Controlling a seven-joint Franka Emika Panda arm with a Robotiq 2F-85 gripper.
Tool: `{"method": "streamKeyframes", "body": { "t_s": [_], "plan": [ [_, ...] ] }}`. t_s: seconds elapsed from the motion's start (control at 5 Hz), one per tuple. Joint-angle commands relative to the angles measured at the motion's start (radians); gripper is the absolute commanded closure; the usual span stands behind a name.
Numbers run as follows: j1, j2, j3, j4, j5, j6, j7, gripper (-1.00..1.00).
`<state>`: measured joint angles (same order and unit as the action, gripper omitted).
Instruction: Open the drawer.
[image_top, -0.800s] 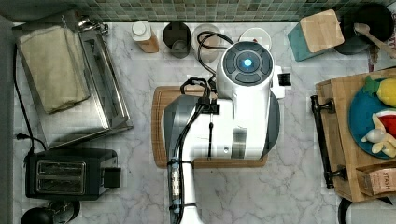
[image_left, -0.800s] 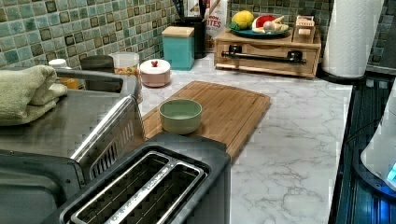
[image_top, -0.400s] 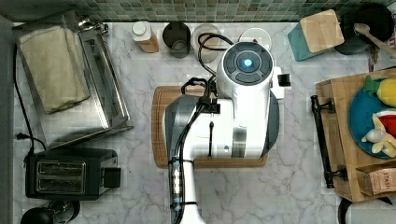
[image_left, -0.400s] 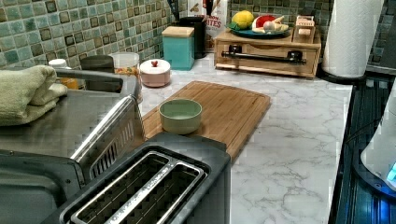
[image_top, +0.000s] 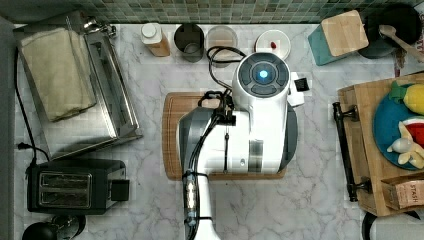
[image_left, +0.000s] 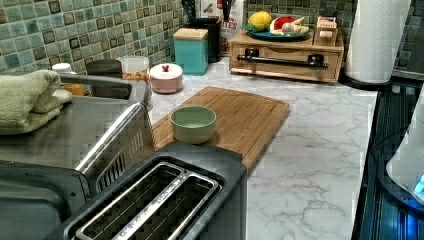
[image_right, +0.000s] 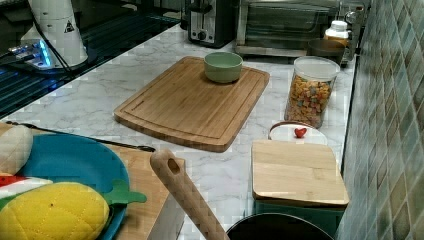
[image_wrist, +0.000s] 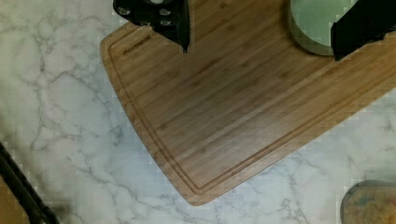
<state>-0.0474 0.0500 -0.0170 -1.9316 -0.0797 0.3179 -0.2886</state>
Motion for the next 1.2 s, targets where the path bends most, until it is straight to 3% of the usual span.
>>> {"method": "streamKeyframes", "body": {
  "t_s": [0.2, 0.6, 1.2],
  "plan": [
    [-0.076, -0.137, -0.061, -0.205, -0.057, 0.153, -0.346, -1.00],
    [-0.133, -0.148, -0.120, -0.301, -0.108, 0.324, -0.603, -1.00],
    [-0.172, -0.074, -0.206, -0.279, -0.145, 0.436, -0.900, -1.00]
  ]
}}
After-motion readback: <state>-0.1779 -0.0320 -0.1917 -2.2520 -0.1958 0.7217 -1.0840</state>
